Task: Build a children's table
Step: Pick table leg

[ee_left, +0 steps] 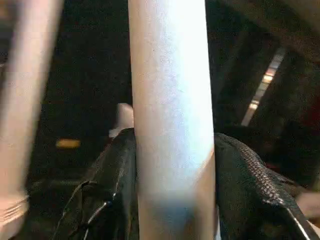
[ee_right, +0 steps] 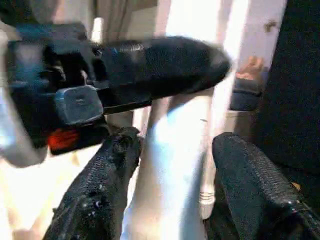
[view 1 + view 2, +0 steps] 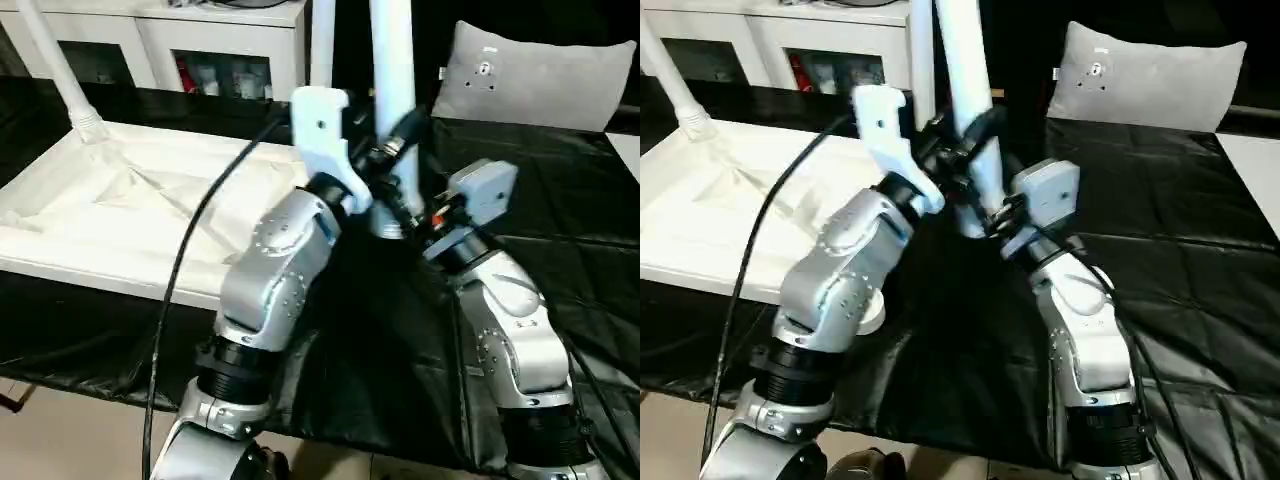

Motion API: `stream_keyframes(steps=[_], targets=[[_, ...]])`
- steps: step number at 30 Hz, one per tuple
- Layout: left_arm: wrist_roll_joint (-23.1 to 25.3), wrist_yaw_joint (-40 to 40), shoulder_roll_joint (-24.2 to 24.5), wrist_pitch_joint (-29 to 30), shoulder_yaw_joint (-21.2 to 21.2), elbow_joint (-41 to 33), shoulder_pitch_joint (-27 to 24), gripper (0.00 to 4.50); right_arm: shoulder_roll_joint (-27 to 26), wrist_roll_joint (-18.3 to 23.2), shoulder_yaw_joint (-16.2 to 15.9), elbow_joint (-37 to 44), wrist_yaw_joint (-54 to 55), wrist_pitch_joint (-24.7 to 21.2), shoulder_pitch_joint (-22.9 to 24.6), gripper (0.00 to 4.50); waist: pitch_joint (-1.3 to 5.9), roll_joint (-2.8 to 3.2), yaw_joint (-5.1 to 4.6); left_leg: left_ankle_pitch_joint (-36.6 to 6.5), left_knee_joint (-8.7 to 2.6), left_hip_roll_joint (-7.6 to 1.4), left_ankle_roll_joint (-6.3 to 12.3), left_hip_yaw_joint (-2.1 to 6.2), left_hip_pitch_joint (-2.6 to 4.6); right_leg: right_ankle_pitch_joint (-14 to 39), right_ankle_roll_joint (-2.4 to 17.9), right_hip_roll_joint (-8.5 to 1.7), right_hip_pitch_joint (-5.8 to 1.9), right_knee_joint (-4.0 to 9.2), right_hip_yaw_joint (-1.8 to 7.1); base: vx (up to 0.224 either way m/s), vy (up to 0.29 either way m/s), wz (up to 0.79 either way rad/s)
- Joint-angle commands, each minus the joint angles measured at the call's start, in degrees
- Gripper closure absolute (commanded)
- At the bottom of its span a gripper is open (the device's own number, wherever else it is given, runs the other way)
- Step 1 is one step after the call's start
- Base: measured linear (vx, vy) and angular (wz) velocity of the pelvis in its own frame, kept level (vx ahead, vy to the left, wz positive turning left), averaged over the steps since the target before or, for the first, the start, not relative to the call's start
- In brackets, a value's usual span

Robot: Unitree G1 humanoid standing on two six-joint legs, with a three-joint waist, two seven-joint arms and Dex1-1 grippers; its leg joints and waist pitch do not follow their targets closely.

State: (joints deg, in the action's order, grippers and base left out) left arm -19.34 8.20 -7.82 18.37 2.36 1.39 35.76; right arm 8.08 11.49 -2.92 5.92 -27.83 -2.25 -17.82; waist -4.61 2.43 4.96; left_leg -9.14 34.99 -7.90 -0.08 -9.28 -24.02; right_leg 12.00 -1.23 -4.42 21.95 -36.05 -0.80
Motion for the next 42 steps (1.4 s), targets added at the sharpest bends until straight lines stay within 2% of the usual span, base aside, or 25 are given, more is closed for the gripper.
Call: stream_keyframes(steps=[1,2,4,6,7,10,14,17,18,19,22,26,30,36,42], targets=[[0.1,-0.4,-0.2,-0.1,-0.4,0.0,1.8,2.54,0.2,1.1,-0.7,0.8,-1.1,-0.3,0.3,1.41,4.92,-0.57,0.0,-14.2,-4.4,-4.23,1.68,1.58,1.84,7.1,12.1,-3.53,-1.74,4.6,1.52,0.0,0.0,0.0],[0.3,-0.4,0.9,-0.3,-1.0,1.0,2.3,2.54,0.5,2.5,-0.6,1.6,-2.4,-1.2,0.9,1.31,4.91,-0.39,0.06,-14.2,-4.42,-4.2,1.72,1.62,1.82,7.0,12.1,-3.52,-1.74,4.56,1.51,0.0,0.0,0.0],[0.3,-0.4,1.5,-0.4,-1.4,1.5,2.5,2.54,0.5,3.6,-0.4,2.1,-3.0,-1.8,1.3,1.07,4.93,-0.42,0.15,-14.4,-4.46,-4.26,1.78,1.67,1.91,6.7,12.1,-3.45,-1.63,4.53,1.5,0.0,0.0,0.0],[-0.3,0.3,3.0,-0.1,-2.5,2.2,3.0,2.54,0.2,6.6,1.3,3.4,-3.1,-4.0,2.0,0.97,4.99,-0.4,0.25,-13.6,-4.5,-4.28,2.08,1.69,1.88,5.0,12.3,-3.44,-1.69,4.34,1.48,0.0,0.0,0.0],[-1.1,1.6,4.1,1.2,-3.1,2.3,3.2,2.54,0.1,9.2,3.2,3.8,-2.1,-6.9,2.3,0.85,5.05,-0.49,0.24,-13.3,-4.48,-4.3,2.08,1.73,1.84,4.6,12.4,-3.5,-1.76,4.27,1.43,0.0,0.0,0.0],[-2.3,3.8,5.3,3.2,-3.4,2.3,3.0,2.54,0.5,11.5,5.3,3.7,-0.7,-10.8,2.6,0.59,5.05,-0.37,0.22,-12.9,-4.4,-4.11,2.01,1.6,1.94,5.0,13.2,-3.49,-1.66,4.19,1.38,0.0,0.0,0.0],[-8.7,7.5,5.8,7.0,-6.3,2.1,2.7,2.54,1.4,17.9,8.5,4.1,0.2,-18.8,3.2,0.36,5.12,-0.14,0.39,-12.4,-4.29,-3.97,1.53,1.55,2.03,5.3,14.2,-3.63,-1.73,4.07,1.33,0.0,0.0,0.0],[-11.2,9.1,6.2,8.6,-7.2,2.0,2.7,2.54,2.2,19.9,9.3,4.5,0.2,-21.0,3.4,0.17,5.11,-0.21,0.44,-12.5,-4.31,-3.99,1.23,1.47,1.92,5.2,14.1,-3.57,-1.73,4.11,1.28,0.0,0.0,0.0],[-13.5,11.0,6.8,10.0,-7.8,1.4,2.6,2.55,2.7,21.7,10.2,4.7,0.3,-23.4,3.5,0.05,5.05,-0.18,0.42,-12.9,-4.41,-4.01,1.06,1.45,1.9,5.7,13.9,-3.56,-1.67,4.23,1.3,0.0,0.0,0.0],[-17.1,13.9,7.4,12.3,-9.0,0.5,2.5,2.55,3.7,25.2,11.7,5.2,0.2,-28.0,3.7,0.02,5.03,-0.24,0.49,-12.8,-4.35,-3.81,1.02,1.42,2.03,6.4,14.2,-3.62,-1.77,4.15,1.31,0.0,0.0,0.0],[-19.6,15.6,7.6,13.9,-9.9,-0.1,2.5,2.55,4.5,26.9,12.4,5.6,-0.7,-29.6,3.9,0.0,5.06,-0.25,0.62,-12.6,-4.4,-3.97,0.63,1.37,2.04,6.5,14.2,-3.56,-1.69,4.16,1.28,0.0,0.0,0.0],[-21.5,19.6,9.1,15.1,-9.8,-0.4,2.1,2.55,5.9,33.2,15.0,6.9,-2.6,-32.6,3.6,0.0,4.93,-0.42,0.69,-13.3,-4.42,-3.97,0.52,1.27,2.01,9.1,13.3,-3.79,-1.68,4.52,1.4,0.0,0.0,0.0],[-22.5,23.0,10.9,16.1,-9.2,0.5,2.0,2.55,7.6,36.8,17.1,7.0,-4.6,-34.0,2.4,0.0,4.96,-0.34,0.64,-13.4,-4.53,-3.98,-0.15,1.3,2.05,9.7,12.6,-3.63,-1.56,4.5,1.31,0.0,0.0,0.0],[-23.9,27.9,12.4,17.4,-8.4,0.4,2.3,2.55,11.1,39.0,16.9,7.8,-9.0,-36.8,2.0,0.0,5.02,-0.4,0.89,-11.9,-4.44,-4.03,0.0,1.16,1.98,8.3,13.0,-3.78,-1.71,4.41,1.33,0.0,0.0,0.0],[-23.2,33.7,14.4,17.9,-4.7,-0.1,2.5,2.55,15.6,39.5,13.3,8.5,-15.4,-38.6,1.6,0.0,5.0,-0.31,1.39,-12.0,-4.37,-4.09,0.19,1.14,2.08,9.0,13.1,-3.83,-1.69,4.45,1.33,0.0,0.0,0.0]])
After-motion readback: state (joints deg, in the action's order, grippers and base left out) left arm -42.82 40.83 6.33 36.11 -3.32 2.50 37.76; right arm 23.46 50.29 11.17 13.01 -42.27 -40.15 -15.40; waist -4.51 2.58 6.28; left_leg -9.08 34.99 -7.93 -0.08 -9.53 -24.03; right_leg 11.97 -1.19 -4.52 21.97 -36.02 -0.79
